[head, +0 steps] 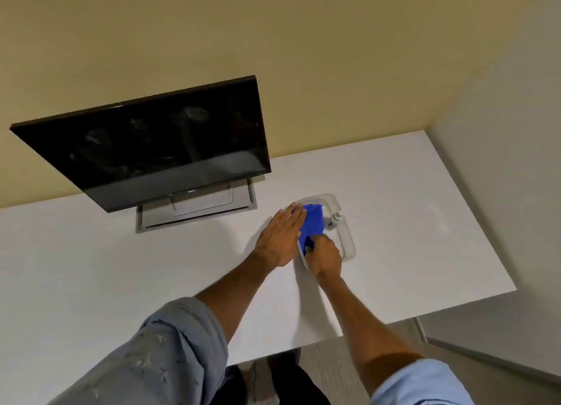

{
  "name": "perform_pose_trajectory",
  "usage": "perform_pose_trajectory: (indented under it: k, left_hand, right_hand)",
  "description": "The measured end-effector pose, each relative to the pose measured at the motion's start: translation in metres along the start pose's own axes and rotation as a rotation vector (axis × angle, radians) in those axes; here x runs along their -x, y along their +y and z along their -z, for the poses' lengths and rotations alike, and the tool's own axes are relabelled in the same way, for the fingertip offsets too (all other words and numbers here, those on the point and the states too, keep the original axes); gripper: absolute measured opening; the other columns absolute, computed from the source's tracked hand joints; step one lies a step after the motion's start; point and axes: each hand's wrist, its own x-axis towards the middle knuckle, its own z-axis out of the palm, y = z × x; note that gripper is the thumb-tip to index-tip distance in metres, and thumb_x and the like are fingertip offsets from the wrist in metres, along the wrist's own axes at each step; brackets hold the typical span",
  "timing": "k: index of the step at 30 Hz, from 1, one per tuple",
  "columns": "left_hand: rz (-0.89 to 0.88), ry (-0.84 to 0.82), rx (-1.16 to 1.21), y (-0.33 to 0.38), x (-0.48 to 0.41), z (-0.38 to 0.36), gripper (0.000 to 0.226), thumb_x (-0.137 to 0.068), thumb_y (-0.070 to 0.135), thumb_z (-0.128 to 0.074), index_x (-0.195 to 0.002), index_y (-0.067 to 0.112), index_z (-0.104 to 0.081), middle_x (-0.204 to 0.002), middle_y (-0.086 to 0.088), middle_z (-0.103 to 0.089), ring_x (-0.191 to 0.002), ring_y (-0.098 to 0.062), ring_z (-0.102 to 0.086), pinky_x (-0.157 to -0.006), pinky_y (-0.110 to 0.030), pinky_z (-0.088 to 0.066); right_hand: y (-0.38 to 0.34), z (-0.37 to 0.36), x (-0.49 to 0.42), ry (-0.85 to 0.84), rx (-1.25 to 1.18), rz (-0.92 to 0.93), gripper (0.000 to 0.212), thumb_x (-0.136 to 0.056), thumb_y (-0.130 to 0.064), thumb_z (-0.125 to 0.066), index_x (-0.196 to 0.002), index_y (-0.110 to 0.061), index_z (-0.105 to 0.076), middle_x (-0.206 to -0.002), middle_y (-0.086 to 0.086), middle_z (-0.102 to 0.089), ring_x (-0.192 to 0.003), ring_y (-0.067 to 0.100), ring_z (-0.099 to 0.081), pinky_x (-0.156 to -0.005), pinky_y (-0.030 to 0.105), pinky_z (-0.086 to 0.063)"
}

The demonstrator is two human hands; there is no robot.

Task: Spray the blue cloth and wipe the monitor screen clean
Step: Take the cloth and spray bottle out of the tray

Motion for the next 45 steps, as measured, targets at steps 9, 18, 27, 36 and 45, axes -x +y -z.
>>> perform_pose_trajectory:
  k: [9, 18, 27, 36, 45]
  left_hand:
    - [-0.139, 0.269, 0.007, 0.002, -0.007, -0.003, 0.055, -0.074, 0.0, -0.099, -0.121, -0.016, -0.077, -0.127, -0.033, -0.076, -0.117, -0.049, -0.077, -0.088, -0.058, -0.068]
    - [-0.039, -0.041, -0.106, -0.003, -0.031, -0.027, 0.061, -0.123, 0.03, -0.016, -0.177, 0.007, 0.001, -0.186, -0.013, 0.001, -0.174, -0.029, 0.003, -0.14, -0.038, 0.004]
    - [-0.101, -0.025, -0.137, -0.005, -0.039, -0.003, 0.065, -0.121, 0.035, -0.032, -0.178, 0.022, -0.004, -0.185, -0.008, 0.012, -0.174, -0.026, 0.011, -0.139, -0.038, 0.01]
    - [-0.168, 0.186, -0.174, -0.012, -0.033, 0.027, 0.058, -0.117, 0.02, -0.049, -0.172, 0.016, -0.033, -0.184, -0.004, -0.022, -0.174, -0.025, -0.01, -0.141, -0.038, 0.001]
    - [-0.081, 0.269, -0.079, -0.085, 0.025, 0.035, 0.059, -0.109, 0.007, -0.062, -0.166, 0.016, -0.047, -0.176, -0.008, -0.041, -0.169, -0.029, -0.028, -0.139, -0.038, -0.005]
  right_hand:
    - [0.013, -0.007, -0.026, -0.043, -0.015, -0.003, 0.03, -0.107, -0.031, -0.063, -0.126, -0.009, -0.068, -0.128, 0.009, -0.067, -0.112, 0.025, -0.067, -0.091, 0.039, -0.06]
    - [0.021, -0.019, -0.029, 0.022, 0.119, 0.056, 0.033, -0.11, -0.024, -0.057, -0.142, -0.013, -0.056, -0.142, 0.005, -0.062, -0.124, 0.024, -0.061, -0.094, 0.036, -0.059]
    - [0.028, -0.008, -0.017, 0.183, -0.097, -0.007, 0.027, -0.102, -0.015, -0.063, -0.129, -0.011, -0.065, -0.119, 0.006, -0.072, -0.102, 0.023, -0.068, -0.082, 0.036, -0.061]
    - [0.017, 0.006, 0.018, 0.378, -0.256, 0.056, 0.02, -0.101, -0.024, -0.058, -0.12, -0.018, -0.056, -0.075, -0.006, -0.061, -0.055, 0.01, -0.053, -0.054, 0.026, -0.04]
    - [-0.045, -0.034, 0.037, 0.229, -0.117, 0.227, 0.067, -0.103, -0.012, -0.064, -0.165, -0.02, -0.042, -0.115, 0.006, -0.074, -0.091, 0.025, -0.07, -0.078, 0.036, -0.059]
